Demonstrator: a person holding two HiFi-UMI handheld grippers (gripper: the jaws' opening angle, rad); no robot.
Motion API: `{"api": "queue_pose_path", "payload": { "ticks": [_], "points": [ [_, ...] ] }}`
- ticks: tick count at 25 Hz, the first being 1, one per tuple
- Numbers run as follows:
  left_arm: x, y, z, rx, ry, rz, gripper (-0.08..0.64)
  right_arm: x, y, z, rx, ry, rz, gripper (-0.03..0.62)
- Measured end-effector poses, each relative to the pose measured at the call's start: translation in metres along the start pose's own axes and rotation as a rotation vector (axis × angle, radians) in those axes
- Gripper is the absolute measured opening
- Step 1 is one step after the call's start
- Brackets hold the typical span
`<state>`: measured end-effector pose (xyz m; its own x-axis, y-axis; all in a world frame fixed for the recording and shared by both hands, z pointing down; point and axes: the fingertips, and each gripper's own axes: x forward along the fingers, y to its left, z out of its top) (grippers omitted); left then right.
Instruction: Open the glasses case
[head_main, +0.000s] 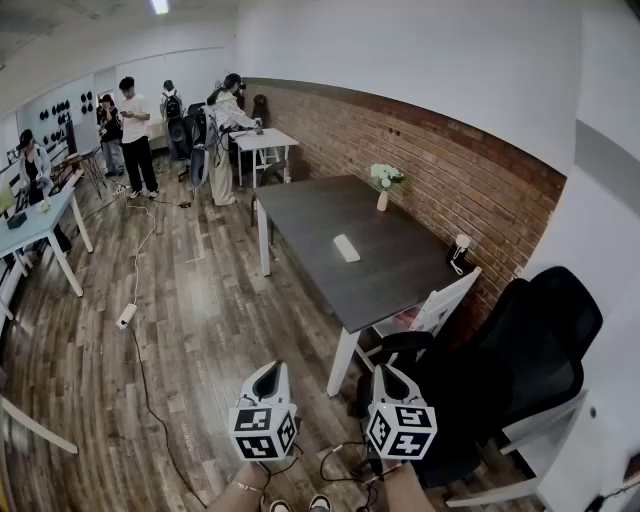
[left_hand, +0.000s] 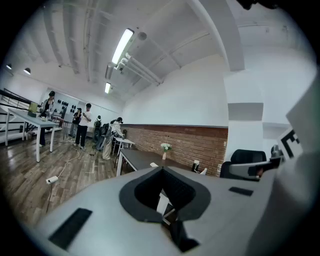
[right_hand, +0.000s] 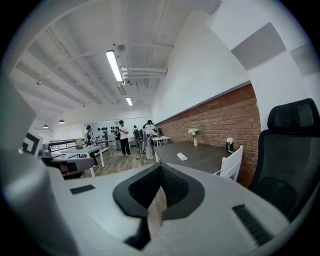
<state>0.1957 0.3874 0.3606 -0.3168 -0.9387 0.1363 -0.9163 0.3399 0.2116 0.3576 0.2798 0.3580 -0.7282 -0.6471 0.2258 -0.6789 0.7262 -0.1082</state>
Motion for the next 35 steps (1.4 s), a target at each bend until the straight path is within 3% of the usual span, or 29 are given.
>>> {"api": "queue_pose_path", "payload": {
  "ticks": [14,16,17,24,35],
  "points": [
    [-0.011,-0.005,0.003,-0.004,-0.005,-0.005,-0.005,-0.014,0.006,-0.003,0.012,0.003,0.024,0.006],
    [-0.012,-0.003,0.005,-0.002,-0.006,-0.007,-0.005,-0.014,0.011,-0.003,0.01,0.006,0.037,0.082],
    [-0.013,-0.002,0.006,-0.002,-0.006,-0.008,-0.005,-0.015,0.013,-0.002,0.01,0.006,0.035,0.083],
    [-0.023,0.016,0.009,-0.004,-0.013,-0.006,-0.005,-0.02,0.024,-0.003,-0.004,-0.003,-0.011,0.127],
    [-0.033,0.049,0.008,0.021,-0.002,-0.027,-0.005,-0.01,0.038,-0.016,0.025,0.015,-0.061,0.135]
  ]
}}
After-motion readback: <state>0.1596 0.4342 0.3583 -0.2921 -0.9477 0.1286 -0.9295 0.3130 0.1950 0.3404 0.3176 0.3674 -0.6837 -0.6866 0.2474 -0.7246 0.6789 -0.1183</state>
